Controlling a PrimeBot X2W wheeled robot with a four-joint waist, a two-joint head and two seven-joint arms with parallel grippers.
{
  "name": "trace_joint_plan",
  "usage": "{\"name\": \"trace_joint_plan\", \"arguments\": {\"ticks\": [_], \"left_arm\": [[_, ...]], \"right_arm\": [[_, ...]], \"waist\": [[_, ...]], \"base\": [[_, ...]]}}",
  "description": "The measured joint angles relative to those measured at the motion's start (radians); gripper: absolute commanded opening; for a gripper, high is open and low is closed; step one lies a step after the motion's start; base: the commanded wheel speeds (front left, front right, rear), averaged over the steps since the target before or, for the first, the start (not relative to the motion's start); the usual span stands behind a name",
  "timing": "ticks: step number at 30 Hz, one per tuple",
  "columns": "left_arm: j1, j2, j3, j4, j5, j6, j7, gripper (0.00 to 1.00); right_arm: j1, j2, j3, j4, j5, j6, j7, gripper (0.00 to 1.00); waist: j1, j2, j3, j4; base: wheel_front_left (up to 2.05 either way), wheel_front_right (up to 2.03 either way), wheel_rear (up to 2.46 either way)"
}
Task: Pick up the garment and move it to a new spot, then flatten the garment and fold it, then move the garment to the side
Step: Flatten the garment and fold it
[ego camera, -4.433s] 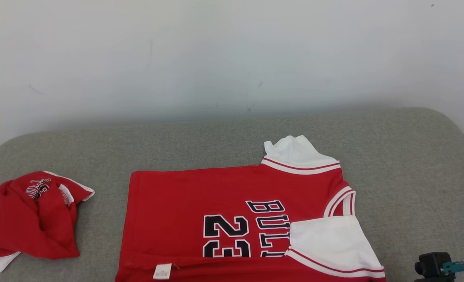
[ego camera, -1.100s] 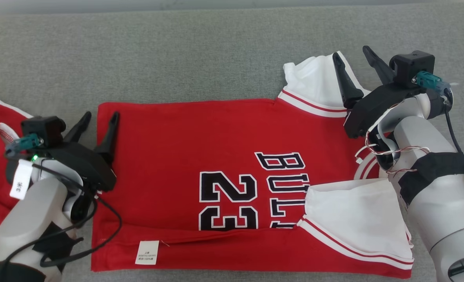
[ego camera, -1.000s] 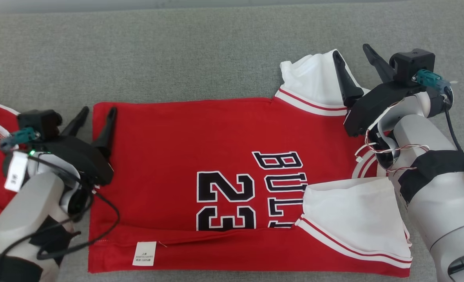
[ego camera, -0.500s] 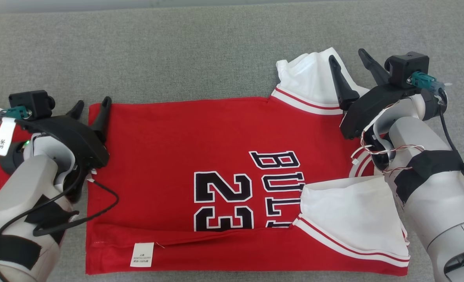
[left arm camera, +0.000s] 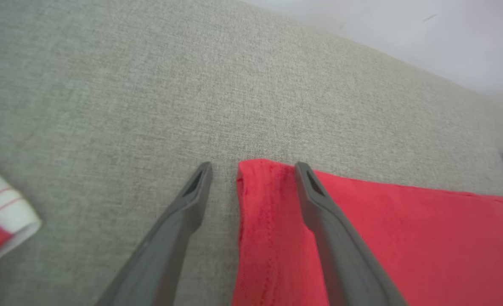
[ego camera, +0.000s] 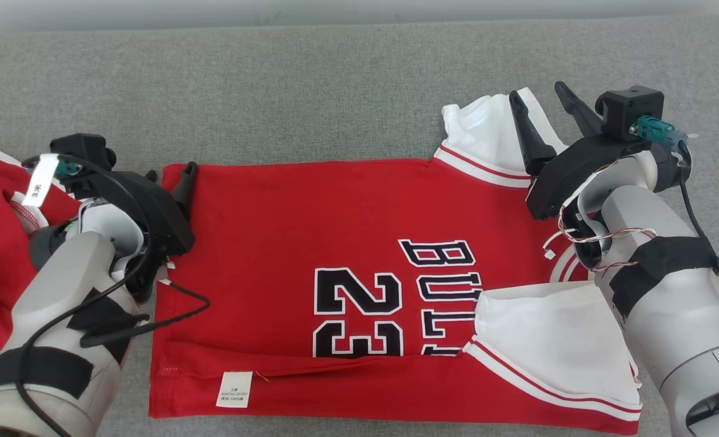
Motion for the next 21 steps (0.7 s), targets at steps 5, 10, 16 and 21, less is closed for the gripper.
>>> {"name": "trace_joint_plan", "arguments": {"ticks": [5, 10, 16, 21], "left_arm": [[-0.010, -0.005, 0.001, 0.016, -0.010, -0.003, 0.003, 1.00], [-0.029, -0.004, 0.001, 0.030, -0.017, -0.003, 0.020, 0.58], [-0.043, 0.000, -0.001, 0.040, -0.025, -0.004, 0.054, 0.00], [-0.053, -0.007, -0.004, 0.028, -0.028, -0.012, 0.032, 0.00]], "right_arm": [[-0.004, 0.005, 0.006, 0.013, 0.001, 0.000, 0.000, 1.00], [-0.022, 0.010, 0.007, 0.030, 0.003, 0.000, 0.000, 1.00], [-0.082, 0.016, 0.006, 0.124, -0.015, 0.000, 0.000, 1.00], [-0.163, 0.021, -0.022, 0.211, -0.065, 0.000, 0.030, 1.00]], "waist": [[0.0000, 0.0000, 0.002, -0.004], [0.0000, 0.0000, 0.016, -0.010], [0.0000, 0.0000, 0.036, -0.010], [0.0000, 0.0000, 0.053, 0.001]], "base": [[0.00, 0.00, 0.00], [0.00, 0.00, 0.00], [0.00, 0.00, 0.00], [0.00, 0.00, 0.00]]}}
